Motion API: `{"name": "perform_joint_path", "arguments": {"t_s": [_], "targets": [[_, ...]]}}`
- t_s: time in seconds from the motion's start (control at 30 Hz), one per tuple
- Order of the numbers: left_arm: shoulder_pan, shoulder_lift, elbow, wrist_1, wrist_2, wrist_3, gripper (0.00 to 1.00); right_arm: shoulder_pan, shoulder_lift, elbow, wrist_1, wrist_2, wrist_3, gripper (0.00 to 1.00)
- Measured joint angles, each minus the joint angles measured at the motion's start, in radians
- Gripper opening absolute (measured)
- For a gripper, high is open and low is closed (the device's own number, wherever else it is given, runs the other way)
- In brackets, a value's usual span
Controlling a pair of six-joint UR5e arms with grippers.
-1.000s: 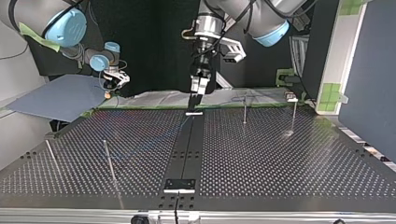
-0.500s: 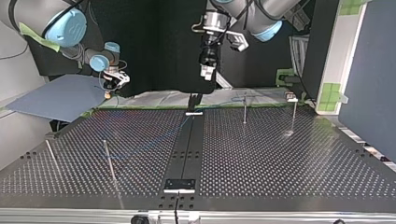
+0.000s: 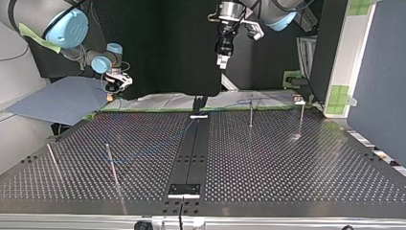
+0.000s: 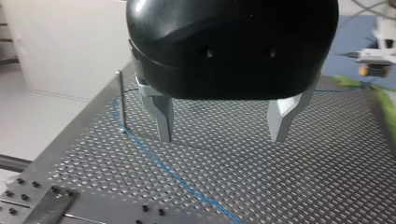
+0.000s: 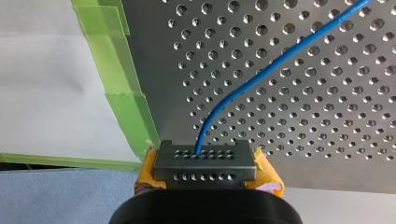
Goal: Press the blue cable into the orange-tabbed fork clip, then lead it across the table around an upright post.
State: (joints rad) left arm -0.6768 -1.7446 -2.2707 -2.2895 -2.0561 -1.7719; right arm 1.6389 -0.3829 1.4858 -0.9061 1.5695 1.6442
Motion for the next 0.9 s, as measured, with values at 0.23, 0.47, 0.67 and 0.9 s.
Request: {"name": "perform_joint_path", "arguments": {"t_s": [0.23, 0.47, 0.67, 0.9], "targets": [[0.008, 0.0, -0.066, 0.048, -0.002, 0.051, 1.0, 0.0, 0.0, 0.0, 0.001, 0.0, -0.004, 0.0], [0.013, 0.0, -0.123, 0.11, 0.009, 0.067, 1.0, 0.0, 0.0, -0.001, 0.001, 0.0, -0.004, 0.0], [0.022, 0.0, -0.13, 0.16, 0.027, 0.072, 1.0, -0.001, 0.0, -0.002, 0.001, 0.0, -0.007, 0.0], [0.031, 0.0, -0.131, 0.176, 0.039, 0.088, 1.0, -0.004, 0.0, -0.003, 0.001, -0.001, -0.014, 0.0]]}}
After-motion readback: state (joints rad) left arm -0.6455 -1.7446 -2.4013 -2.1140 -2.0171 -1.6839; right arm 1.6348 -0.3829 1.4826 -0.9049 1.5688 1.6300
